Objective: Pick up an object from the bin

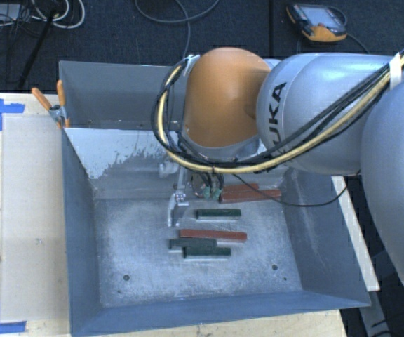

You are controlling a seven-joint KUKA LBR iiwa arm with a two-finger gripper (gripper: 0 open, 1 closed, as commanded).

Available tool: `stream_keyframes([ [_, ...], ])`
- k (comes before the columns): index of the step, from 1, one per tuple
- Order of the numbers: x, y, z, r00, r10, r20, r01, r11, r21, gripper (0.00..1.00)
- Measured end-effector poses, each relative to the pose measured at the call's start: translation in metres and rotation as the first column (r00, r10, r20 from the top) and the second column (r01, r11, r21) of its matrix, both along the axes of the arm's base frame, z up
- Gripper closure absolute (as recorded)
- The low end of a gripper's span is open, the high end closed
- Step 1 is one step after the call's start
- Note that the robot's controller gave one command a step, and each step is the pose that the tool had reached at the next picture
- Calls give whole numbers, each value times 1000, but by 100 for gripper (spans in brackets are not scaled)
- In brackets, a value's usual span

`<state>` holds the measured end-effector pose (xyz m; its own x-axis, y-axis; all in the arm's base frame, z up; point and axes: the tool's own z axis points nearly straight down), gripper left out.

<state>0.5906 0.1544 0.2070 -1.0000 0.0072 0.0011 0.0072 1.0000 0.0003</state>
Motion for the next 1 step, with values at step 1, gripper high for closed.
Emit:
stream_keyframes([
  [1,0,0,0,1000,0,0,0,1000,0,0],
])
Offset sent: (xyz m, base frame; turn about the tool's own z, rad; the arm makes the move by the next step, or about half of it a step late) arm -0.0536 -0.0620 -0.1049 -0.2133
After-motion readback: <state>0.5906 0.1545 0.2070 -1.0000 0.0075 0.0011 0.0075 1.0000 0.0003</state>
